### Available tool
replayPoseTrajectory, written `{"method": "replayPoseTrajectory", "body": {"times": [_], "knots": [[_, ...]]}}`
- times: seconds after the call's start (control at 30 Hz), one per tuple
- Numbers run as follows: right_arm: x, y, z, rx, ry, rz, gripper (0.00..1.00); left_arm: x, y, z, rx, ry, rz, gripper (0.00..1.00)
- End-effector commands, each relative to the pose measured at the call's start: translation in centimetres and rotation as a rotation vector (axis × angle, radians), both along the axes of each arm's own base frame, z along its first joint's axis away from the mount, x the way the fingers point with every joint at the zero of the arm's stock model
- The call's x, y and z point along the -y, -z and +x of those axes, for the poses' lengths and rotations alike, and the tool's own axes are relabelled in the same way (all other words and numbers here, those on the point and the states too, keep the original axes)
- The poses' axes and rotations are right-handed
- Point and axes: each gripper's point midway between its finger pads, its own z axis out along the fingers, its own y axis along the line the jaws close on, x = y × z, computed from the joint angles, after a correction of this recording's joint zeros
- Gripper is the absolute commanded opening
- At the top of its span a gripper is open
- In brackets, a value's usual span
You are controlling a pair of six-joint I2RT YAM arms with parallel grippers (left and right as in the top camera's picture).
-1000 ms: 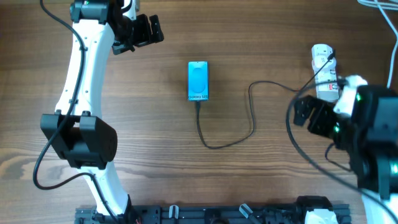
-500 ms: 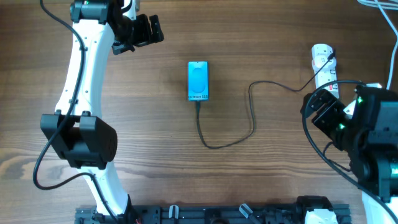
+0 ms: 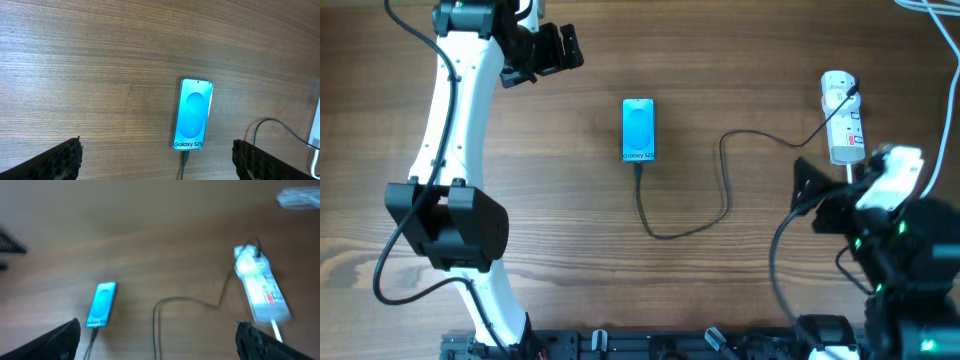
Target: Plug charger to phone and switch on socket
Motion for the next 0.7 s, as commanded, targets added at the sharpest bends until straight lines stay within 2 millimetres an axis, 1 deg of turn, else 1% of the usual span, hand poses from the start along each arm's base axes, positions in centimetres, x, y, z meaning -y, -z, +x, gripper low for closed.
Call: {"method": "replayPoseTrajectory", "body": {"times": [0.0, 0.07, 0.13, 0.23, 0.3, 0.4, 0.47, 0.67], "knots": [[-2.7, 1.9, -1.2, 0.155, -0.205, -0.135, 1.00, -0.3, 0.6, 0.1, -0.014, -0.014, 0.007, 1.00], [-2.6, 2.4, -1.4, 0.220, -0.195, -0.145, 1.00, -0.3, 0.6, 0.1, -0.014, -0.014, 0.007, 1.00], [-2.6, 3.6, -1.6, 0.292, -0.198, -0.173, 1.00, -0.3, 0.6, 0.1, -0.014, -0.014, 0.007, 1.00], [-2.5, 5.5, -1.7, 0.334, -0.191, -0.178, 1.00, -0.3, 0.6, 0.1, -0.014, -0.014, 0.007, 1.00], [-2.4, 6.3, -1.5, 0.374, -0.179, -0.184, 1.00, -0.3, 0.6, 0.1, -0.014, -0.014, 0.007, 1.00], [-2.0, 6.9, -1.2, 0.420, -0.152, -0.191, 1.00, -0.3, 0.6, 0.1, -0.014, -0.014, 0.007, 1.00], [-2.0, 6.9, -0.9, 0.484, -0.142, -0.194, 1.00, -0.3, 0.6, 0.1, -0.014, -0.014, 0.007, 1.00], [-1.0, 7.3, -0.1, 0.532, -0.059, -0.095, 1.00, -0.3, 0.6, 0.1, -0.014, -0.014, 0.007, 1.00]]}}
